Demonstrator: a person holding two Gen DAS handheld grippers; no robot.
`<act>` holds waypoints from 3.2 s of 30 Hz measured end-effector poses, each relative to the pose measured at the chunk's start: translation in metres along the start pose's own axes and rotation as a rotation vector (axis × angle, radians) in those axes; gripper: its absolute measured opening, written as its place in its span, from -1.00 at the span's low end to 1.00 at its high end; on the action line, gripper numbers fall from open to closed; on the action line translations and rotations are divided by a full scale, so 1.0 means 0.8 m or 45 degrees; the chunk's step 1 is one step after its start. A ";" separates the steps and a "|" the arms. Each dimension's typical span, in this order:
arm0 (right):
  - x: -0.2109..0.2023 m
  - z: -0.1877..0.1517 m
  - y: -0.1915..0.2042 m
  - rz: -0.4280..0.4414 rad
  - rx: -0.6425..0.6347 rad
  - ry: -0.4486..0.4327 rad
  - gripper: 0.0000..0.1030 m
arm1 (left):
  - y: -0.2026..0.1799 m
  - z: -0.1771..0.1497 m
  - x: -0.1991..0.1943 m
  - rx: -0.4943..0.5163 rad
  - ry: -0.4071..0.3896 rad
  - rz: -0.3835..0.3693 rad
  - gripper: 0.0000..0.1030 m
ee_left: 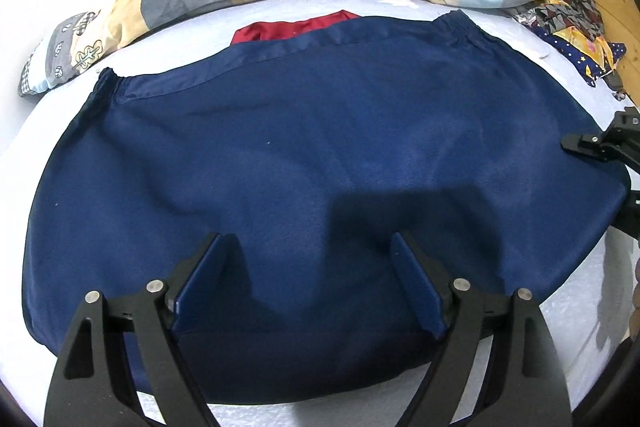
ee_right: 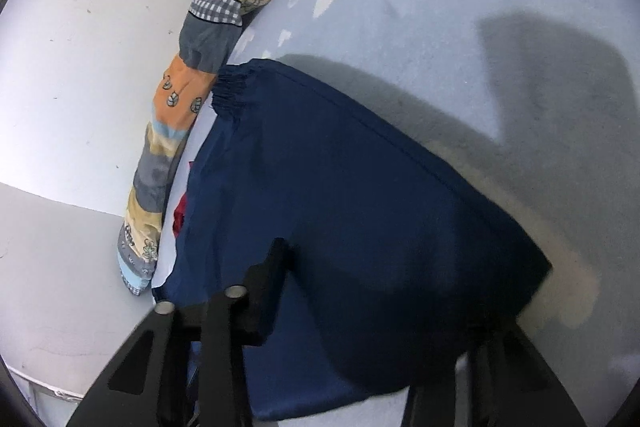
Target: Fold large clothes
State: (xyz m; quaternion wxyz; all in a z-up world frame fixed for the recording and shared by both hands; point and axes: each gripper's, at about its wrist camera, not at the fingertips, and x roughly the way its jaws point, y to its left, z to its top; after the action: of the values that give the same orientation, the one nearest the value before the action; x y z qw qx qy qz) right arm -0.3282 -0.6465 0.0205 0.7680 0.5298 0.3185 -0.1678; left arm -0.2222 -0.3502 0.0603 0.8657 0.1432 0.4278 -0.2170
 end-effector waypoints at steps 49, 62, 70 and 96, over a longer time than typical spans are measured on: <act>-0.014 0.006 0.028 0.095 -0.097 -0.047 -0.84 | -0.004 -0.004 0.001 -0.011 -0.048 0.062 0.75; -0.020 0.005 0.041 0.122 -0.148 -0.071 -0.84 | 0.003 0.001 -0.013 -0.082 -0.107 0.040 0.74; -0.029 0.004 0.052 0.150 -0.201 -0.070 -0.85 | -0.001 0.005 0.006 -0.090 -0.064 0.044 0.75; -0.033 0.003 0.060 0.173 -0.225 -0.078 -0.85 | 0.002 0.009 0.002 -0.155 -0.050 0.015 0.75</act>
State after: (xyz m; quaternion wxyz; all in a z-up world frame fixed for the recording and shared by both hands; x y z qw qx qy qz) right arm -0.3186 -0.6323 0.0730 0.8307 0.4750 0.2717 -0.1028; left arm -0.2158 -0.3518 0.0635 0.8823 0.0885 0.4224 -0.1881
